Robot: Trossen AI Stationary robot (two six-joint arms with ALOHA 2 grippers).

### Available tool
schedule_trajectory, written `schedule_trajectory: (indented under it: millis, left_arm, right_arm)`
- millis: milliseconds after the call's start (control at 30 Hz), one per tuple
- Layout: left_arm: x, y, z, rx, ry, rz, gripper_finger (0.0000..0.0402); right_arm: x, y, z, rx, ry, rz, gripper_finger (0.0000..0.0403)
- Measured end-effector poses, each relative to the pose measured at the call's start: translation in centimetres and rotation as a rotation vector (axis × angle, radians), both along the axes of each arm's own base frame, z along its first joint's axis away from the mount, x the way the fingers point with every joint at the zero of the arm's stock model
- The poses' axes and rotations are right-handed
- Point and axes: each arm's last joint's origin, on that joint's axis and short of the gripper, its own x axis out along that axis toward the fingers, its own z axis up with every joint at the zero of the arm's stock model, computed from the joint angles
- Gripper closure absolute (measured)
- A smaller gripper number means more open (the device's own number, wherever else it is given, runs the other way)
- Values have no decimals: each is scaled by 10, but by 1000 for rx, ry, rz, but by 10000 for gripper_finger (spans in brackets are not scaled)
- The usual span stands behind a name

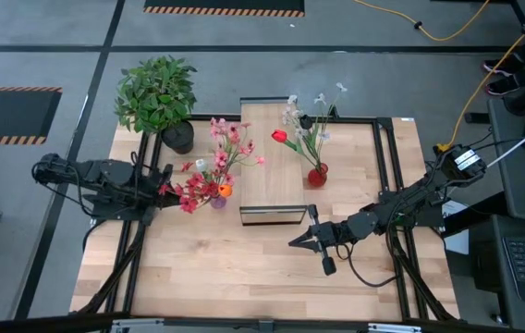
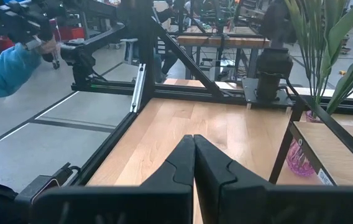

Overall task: Pick and place flowers into a vace then onto a shelf
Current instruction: Put the red vase on the shelf

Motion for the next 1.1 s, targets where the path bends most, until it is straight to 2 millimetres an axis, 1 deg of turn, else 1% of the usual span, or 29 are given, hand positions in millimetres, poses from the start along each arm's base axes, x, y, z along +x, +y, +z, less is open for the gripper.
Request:
schedule_trajectory:
  millis: [300, 467, 567, 667, 733, 833, 967, 1100]
  left_arm:
    - [-1, -11, 13, 22, -146, -83, 399]
    - [-1, -18, 15, 15, -159, -112, 401]
    - [2, -26, 18, 4, -183, -168, 400]
    - [7, -35, 22, 24, -218, -195, 400]
    - [11, -42, 21, 52, -211, -165, 401]
    - [20, -55, 15, 99, -162, -104, 400]
    - [32, -78, 10, 126, -152, -86, 400]
    - [41, -103, 5, 166, -190, -85, 400]
  right_arm:
    - [0, 0, 0, 0, 0, 0, 398]
    - [0, 0, 0, 0, 0, 0, 398]
    - [0, 0, 0, 0, 0, 0, 398]
    - [0, 0, 0, 0, 0, 0, 398]
    - [0, 0, 0, 0, 0, 0, 398]
    - [0, 0, 0, 4, 1, 0, 398]
    - [-3, 2, 0, 61, 31, 1, 398]
    - [-11, 6, 1, 37, 70, -46, 398]
